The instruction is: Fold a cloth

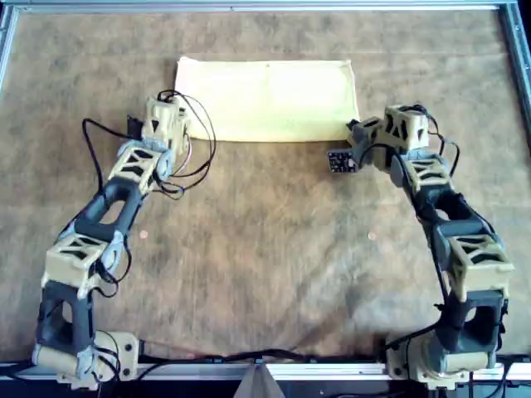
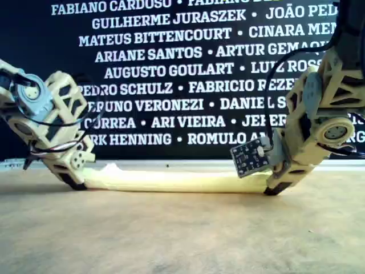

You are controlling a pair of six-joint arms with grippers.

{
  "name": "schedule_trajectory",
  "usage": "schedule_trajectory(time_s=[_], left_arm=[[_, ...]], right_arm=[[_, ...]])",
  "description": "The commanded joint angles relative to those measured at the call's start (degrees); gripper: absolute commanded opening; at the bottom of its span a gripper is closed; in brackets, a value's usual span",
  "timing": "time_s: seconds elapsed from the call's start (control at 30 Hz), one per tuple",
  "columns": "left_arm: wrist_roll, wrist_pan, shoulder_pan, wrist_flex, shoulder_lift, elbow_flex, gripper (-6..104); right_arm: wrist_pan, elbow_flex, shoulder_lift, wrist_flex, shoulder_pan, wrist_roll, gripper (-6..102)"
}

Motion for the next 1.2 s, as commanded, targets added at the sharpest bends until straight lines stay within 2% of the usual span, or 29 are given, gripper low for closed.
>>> schedule_trajectory(time_s=[0.0, 0.1, 0.17, 0.3, 0.43, 0.5, 0.6, 0.77, 0.83, 0.97, 1.03, 1.17], left_arm=[[0.35, -0.18, -0.70, -1.32, -1.76, -4.48, 98], [0.35, -0.18, -0.70, -1.32, -2.02, -4.39, 98], [0.35, -0.26, -0.79, -1.14, -1.49, -3.87, 98], [0.35, -0.35, -0.70, -0.44, -1.05, -3.87, 97], [0.35, -0.35, -0.62, -0.35, -0.97, -3.25, 87], [0.26, -0.35, -0.97, -0.35, -0.88, -2.11, 77], [0.26, 0.62, -1.32, -0.35, -0.62, -1.14, 57], [-0.35, 0.70, -0.97, -0.53, 1.32, -2.11, 7], [-0.53, 0.70, -0.79, -0.53, 1.41, -2.11, -6], [0.09, -0.18, -0.79, -0.44, 2.29, -1.23, 5], [-0.35, -0.18, -0.70, -0.44, 3.16, -1.14, 6], [0.18, -0.26, -1.23, -0.26, 8.09, -0.35, 6]], right_arm=[[0.26, -7.03, 0.79, 0.26, 1.05, 0.00, 75], [0.26, -6.94, 0.79, 0.26, 1.05, 0.09, 73], [0.26, -6.94, 0.79, 0.26, 1.05, -0.09, 68], [0.26, -6.94, 0.79, -0.35, 0.97, 0.00, 46], [0.26, -7.03, 0.79, -0.88, 0.97, 0.09, 23], [0.18, -7.12, 0.79, -0.97, 0.97, 0.09, 15], [-0.62, -8.26, 0.79, -0.97, 0.97, 0.18, 6], [-0.62, -10.20, 0.62, -0.88, 1.05, 0.18, 1], [-0.62, -10.20, 0.62, -0.88, 0.97, 0.18, 1], [-0.62, -9.93, 0.62, -0.88, 0.79, 0.18, 1], [-0.62, -8.96, 1.41, -0.79, 0.79, 0.18, 1], [-0.62, -8.88, 2.20, 0.18, 0.00, 0.18, 1]])
